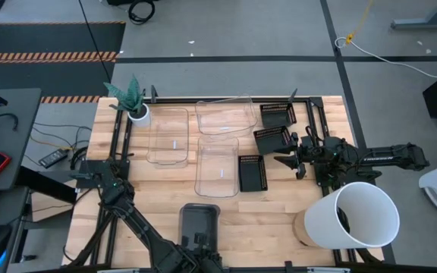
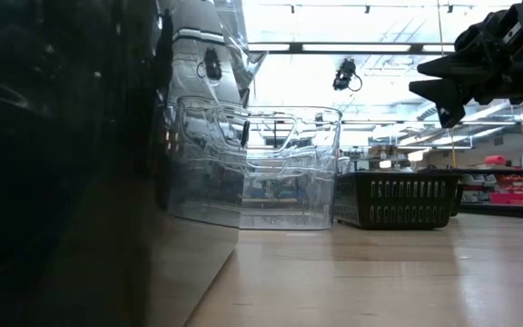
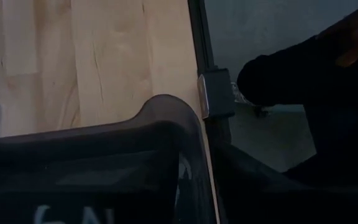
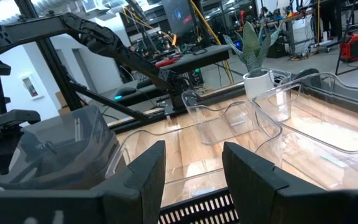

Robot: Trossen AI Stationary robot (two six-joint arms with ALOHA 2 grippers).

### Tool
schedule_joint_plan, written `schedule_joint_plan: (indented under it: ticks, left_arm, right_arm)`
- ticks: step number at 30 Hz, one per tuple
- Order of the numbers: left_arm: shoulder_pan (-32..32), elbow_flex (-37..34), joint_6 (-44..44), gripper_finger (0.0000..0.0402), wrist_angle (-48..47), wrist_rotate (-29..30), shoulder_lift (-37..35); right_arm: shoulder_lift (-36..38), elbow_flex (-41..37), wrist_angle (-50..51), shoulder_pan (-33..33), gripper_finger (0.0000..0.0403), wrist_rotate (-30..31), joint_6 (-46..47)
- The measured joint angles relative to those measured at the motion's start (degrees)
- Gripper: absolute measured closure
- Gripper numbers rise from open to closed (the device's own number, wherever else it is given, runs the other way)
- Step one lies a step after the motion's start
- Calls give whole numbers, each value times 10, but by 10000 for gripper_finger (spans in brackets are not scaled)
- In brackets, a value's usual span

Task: Stack baskets by color
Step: Stack the black transparent bin on top of the stacked black transparent bin

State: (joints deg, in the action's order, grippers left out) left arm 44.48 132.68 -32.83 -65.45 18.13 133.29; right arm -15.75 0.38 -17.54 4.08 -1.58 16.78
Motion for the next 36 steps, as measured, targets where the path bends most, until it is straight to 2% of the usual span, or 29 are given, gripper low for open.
schedule_joint_plan:
  ticks: [14,27,36]
  left_arm:
    - [1,0,-2,391,8,0,0]
    - [12,8,-8,394,12,15,0]
    - [21,22,-1,392,19,60,0]
  right_arm:
    - [0,0,0,0,238,0,0]
    - [0,0,0,0,238,0,0]
    - [0,0,0,0,238,0,0]
